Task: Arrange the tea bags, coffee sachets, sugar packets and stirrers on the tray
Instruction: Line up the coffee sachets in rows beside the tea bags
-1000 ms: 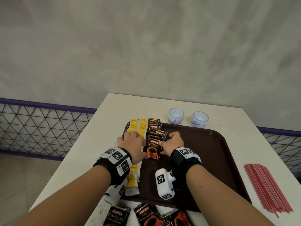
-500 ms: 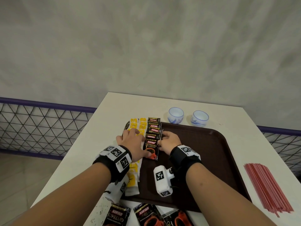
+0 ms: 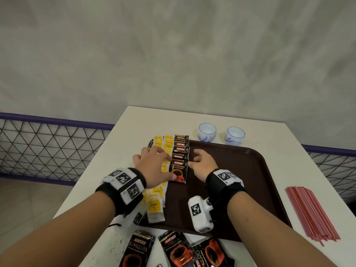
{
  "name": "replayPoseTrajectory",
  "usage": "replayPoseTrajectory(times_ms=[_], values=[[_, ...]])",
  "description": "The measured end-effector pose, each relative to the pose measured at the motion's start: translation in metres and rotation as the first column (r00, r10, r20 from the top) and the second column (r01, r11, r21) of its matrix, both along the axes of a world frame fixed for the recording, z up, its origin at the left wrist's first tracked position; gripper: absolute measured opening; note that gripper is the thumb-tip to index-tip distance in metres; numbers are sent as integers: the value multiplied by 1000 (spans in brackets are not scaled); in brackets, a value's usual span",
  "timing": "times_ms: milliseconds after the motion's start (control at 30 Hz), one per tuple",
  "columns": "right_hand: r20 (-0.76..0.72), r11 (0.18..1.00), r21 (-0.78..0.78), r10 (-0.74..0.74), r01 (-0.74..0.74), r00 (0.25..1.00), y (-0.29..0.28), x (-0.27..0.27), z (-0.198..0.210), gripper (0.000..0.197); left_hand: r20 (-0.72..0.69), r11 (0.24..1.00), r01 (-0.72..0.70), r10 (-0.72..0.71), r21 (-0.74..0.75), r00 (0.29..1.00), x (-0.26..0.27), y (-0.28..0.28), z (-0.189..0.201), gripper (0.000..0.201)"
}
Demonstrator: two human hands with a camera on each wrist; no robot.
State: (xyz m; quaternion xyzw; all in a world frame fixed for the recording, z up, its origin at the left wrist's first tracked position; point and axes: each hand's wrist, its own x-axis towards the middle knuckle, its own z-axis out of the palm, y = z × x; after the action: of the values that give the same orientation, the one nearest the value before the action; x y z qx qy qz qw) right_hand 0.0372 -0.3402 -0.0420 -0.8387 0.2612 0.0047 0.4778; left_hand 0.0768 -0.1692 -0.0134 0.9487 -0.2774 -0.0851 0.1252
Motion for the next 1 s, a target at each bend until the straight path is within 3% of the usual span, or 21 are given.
replayPoseTrajectory(times_ms=[100, 167, 200, 300, 400, 500, 700, 767, 867, 933, 1000], values=[[12, 962, -211, 182, -175, 983, 12, -42, 33, 39, -64, 979, 203, -203, -4, 977, -23, 31, 17, 50], [-129, 866, -329, 354, -377, 926, 27, -79, 51, 30, -111, 948, 317, -316, -7, 942, -41, 59, 20, 44], [-226, 807, -350, 420, -476, 879, 36, -97, 58, 36, -132, 938, 348, -345, -4, 929, -51, 73, 19, 42], [-453, 655, -340, 514, -674, 728, 60, -135, 68, 48, -173, 924, 368, -347, 109, 922, -76, 103, 12, 40], [-512, 614, -339, 516, -713, 687, 79, -144, 61, 42, -187, 928, 267, -223, 258, 957, -92, 110, 2, 37], [-516, 640, -330, 494, -694, 700, 89, -142, 46, 35, -202, 927, 194, -133, 321, 970, -100, 104, -9, 44], [-417, 774, -208, 482, -598, 770, 86, -144, 26, 33, -213, 965, 76, -22, 251, 977, -105, 102, -17, 48], [-339, 807, -176, 488, -564, 804, 82, -145, 26, 35, -272, 974, 49, 14, 222, 962, -103, 104, -19, 46], [-182, 873, 33, 484, -487, 856, 69, -140, 38, 39, -373, 983, 17, 54, 185, 926, -102, 107, -19, 42], [-58, 910, 145, 400, -389, 915, 54, -128, 47, 39, -404, 987, 11, 54, 157, 913, -101, 110, -22, 38], [47, 958, 138, 245, -249, 968, 38, -107, 49, 32, -413, 992, 28, 27, 126, 910, -99, 112, -25, 29]])
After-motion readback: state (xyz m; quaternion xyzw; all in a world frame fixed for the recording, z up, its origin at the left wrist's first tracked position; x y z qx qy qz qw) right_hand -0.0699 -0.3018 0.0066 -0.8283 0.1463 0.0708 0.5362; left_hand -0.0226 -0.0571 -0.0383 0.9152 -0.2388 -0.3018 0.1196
